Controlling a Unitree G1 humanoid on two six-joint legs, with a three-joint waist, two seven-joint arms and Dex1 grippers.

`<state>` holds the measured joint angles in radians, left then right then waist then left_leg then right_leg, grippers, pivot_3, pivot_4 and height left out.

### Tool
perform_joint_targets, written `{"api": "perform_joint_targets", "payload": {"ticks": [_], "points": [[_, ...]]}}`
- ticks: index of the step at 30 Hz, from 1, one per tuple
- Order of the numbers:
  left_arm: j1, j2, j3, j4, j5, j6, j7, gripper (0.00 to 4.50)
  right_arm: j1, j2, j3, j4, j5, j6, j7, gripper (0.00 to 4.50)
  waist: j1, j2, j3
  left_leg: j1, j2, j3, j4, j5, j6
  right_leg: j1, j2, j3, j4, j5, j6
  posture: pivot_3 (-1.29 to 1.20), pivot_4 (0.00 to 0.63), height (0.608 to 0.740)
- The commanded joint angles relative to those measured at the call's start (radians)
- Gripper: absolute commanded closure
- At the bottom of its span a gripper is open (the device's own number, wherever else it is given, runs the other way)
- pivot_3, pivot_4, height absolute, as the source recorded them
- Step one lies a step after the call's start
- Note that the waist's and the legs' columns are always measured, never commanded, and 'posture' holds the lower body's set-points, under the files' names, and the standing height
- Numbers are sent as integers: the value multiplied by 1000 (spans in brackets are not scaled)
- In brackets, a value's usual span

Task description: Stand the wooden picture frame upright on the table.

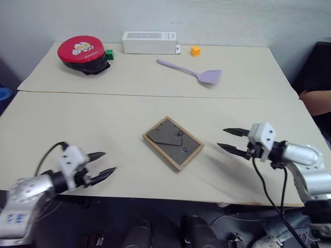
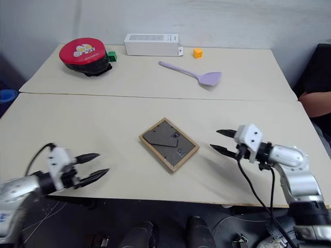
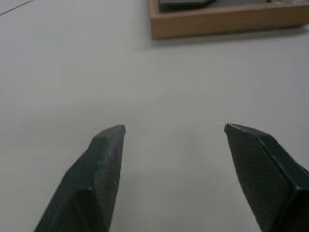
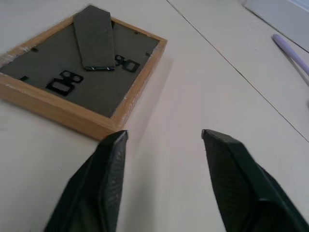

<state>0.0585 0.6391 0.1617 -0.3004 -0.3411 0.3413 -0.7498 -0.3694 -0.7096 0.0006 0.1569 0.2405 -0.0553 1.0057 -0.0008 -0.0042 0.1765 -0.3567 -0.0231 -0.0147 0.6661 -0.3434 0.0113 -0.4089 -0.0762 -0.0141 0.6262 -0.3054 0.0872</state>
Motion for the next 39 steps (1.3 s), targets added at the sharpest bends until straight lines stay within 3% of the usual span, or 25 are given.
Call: {"api": "perform_joint_targets", "payload": {"ticks": [1, 4, 7, 8, 13, 23, 32, 34, 36, 39], "points": [[-65, -43, -100, -9, 46, 22, 45, 2505, -54, 38, 38, 115, -69, -87, -10, 3362, -1, 0, 0, -1, 0, 0, 0, 1, -1, -1, 1, 0, 1, 0, 0, 0, 150, 740], [-145, -98, -182, 43, 87, 33, 76, 3440, -121, 89, 83, 259, -116, -153, -4, 4383, -2, 0, 0, -3, 1, 0, 0, 2, -2, -3, 2, 0, 2, 0, 0, 0, 150, 740], [-199, -139, -230, 75, 116, 23, 89, 4390, -176, 138, 109, 370, -149, -207, -3, 4500, -7, 0, 0, -3, 1, 2, 3, 2, -2, -3, 2, 0, 1, 0, 1, 0, 150, 740], [-210, -147, -237, 79, 122, 26, 94, 4453, -187, 151, 113, 381, -146, -206, 7, 4500, -9, 0, 0, -2, 1, 2, 2, 2, -2, -3, 3, 1, 2, 0, 1, 0, 150, 740], [-228, -155, -260, 99, 136, 20, 88, 4453, -147, 177, 128, 289, -120, -200, 60, 4500, -6, 0, 0, -2, 2, 1, 2, 3, -3, -3, 3, 0, 2, 0, 1, 0, 150, 740], [-328, -155, -237, 214, 127, -18, 55, 4453, 84, 110, 165, -190, -88, 57, 80, 4500, 3, 0, 0, -3, 1, 0, 3, 2, -3, -2, 2, 0, 1, 0, 1, 0, 150, 740], [-342, -73, -171, 250, 86, 58, -21, 4453, 155, 69, 136, -306, -88, 150, 54, 4500, 0, 0, 0, -3, 1, 0, 2, 3, -3, -3, 3, 0, 1, 0, 1, 0, 150, 740], [-335, -18, -110, 232, -19, 207, -79, 4073, 159, 31, 118, -323, -80, 154, 71, 4500, -2, 0, 0, -3, 1, 0, 2, 3, -3, -3, 3, 0, 1, 0, 1, 0, 150, 740], [-359, 81, -51, 224, -209, 540, -177, 3588, 157, -14, 103, -341, -74, 161, 94, 4500, -2, -1, 0, -3, 1, 0, 2, 3, -3, -3, 3, 0, 1, 0, 0, 0, 150, 740], [-433, 169, -47, 236, -355, 900, -206, 2659, 143, -32, 113, -365, -73, 201, 85, 4500, -1, -1, 0, -3, 2, -1, 2, 2, -3, -3, 3, 0, 1, 0, 0, 0, 150, 740]]}}
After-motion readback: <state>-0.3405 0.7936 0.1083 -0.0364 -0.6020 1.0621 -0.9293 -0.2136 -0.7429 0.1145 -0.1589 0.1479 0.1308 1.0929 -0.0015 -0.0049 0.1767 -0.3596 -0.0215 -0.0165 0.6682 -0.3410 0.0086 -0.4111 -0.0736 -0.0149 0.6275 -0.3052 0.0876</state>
